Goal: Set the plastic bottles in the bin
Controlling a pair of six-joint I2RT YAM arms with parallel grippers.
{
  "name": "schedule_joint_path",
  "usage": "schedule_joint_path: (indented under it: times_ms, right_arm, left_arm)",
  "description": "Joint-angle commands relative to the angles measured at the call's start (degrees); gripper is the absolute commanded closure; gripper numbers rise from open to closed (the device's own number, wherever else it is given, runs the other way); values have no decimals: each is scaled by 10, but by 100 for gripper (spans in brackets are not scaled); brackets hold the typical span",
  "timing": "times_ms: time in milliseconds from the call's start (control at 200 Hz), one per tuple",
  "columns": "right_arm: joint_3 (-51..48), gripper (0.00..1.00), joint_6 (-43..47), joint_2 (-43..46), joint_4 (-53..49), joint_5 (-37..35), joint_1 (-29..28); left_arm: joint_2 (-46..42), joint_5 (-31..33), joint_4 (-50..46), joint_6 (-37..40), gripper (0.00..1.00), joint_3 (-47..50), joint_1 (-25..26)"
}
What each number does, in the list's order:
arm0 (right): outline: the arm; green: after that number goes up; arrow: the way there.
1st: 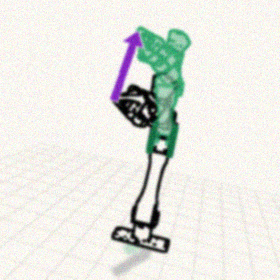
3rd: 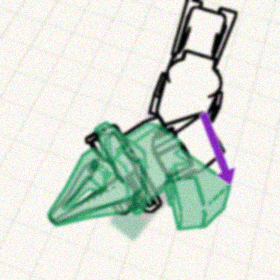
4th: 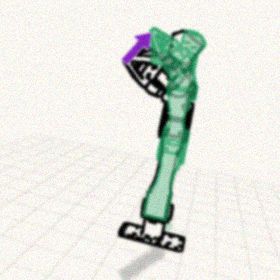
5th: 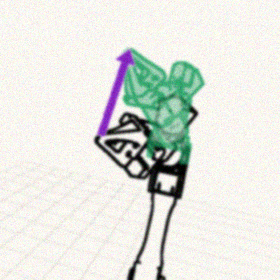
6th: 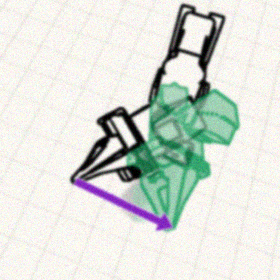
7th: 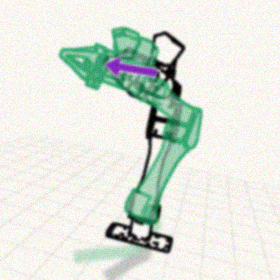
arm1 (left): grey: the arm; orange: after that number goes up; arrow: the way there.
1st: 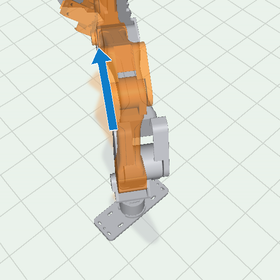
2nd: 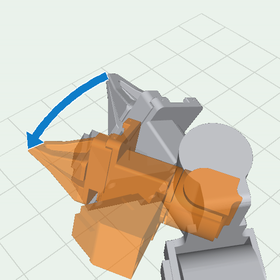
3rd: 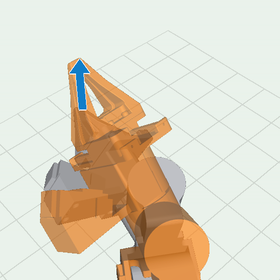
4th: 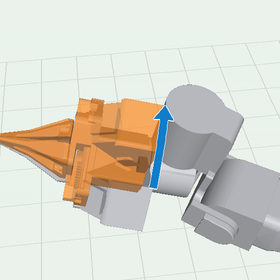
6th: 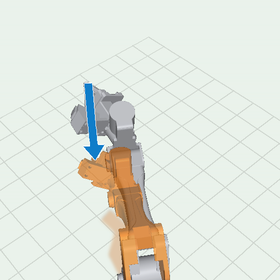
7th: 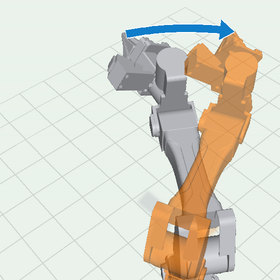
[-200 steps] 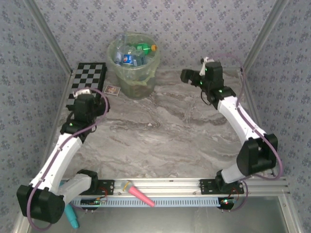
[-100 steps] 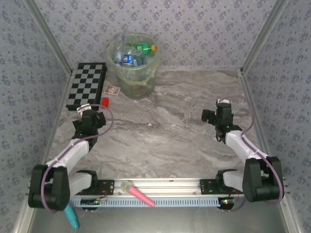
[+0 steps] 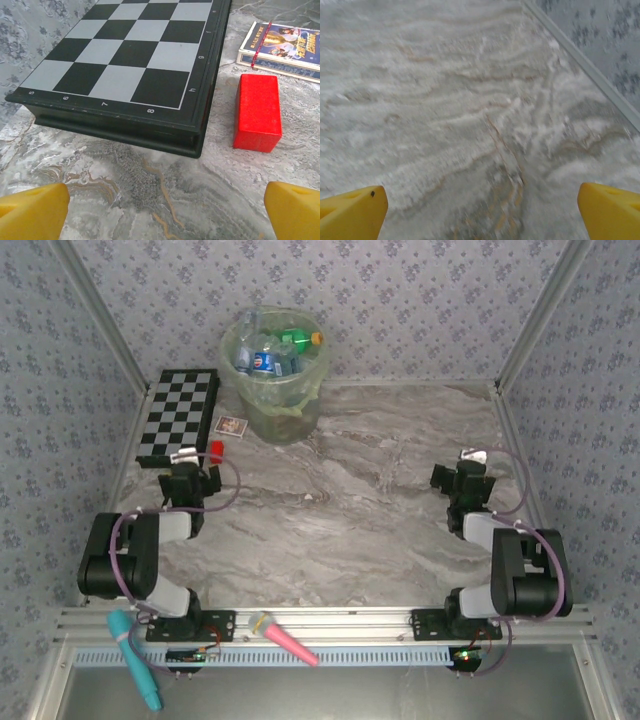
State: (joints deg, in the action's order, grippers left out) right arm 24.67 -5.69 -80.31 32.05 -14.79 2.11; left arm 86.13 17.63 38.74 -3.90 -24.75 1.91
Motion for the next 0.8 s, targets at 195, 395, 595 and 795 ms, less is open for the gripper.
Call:
schedule_joint_path:
  times_ms: [195, 395, 595, 795]
  right_arm:
    - [-53, 1, 54, -72, 204, 88, -5]
    - [-37, 1, 58, -74, 183, 92, -4]
    - [-38, 1, 62, -75, 186, 68, -13]
    - [-35, 1, 62, -75, 180, 65, -15]
  left_arm:
    - [20, -132, 88, 16, 0, 14, -27]
    - [18, -133, 82, 17, 0, 12, -28]
    - [18, -132, 81, 18, 0, 12, -26]
    - [19, -133, 80, 19, 0, 12, -26]
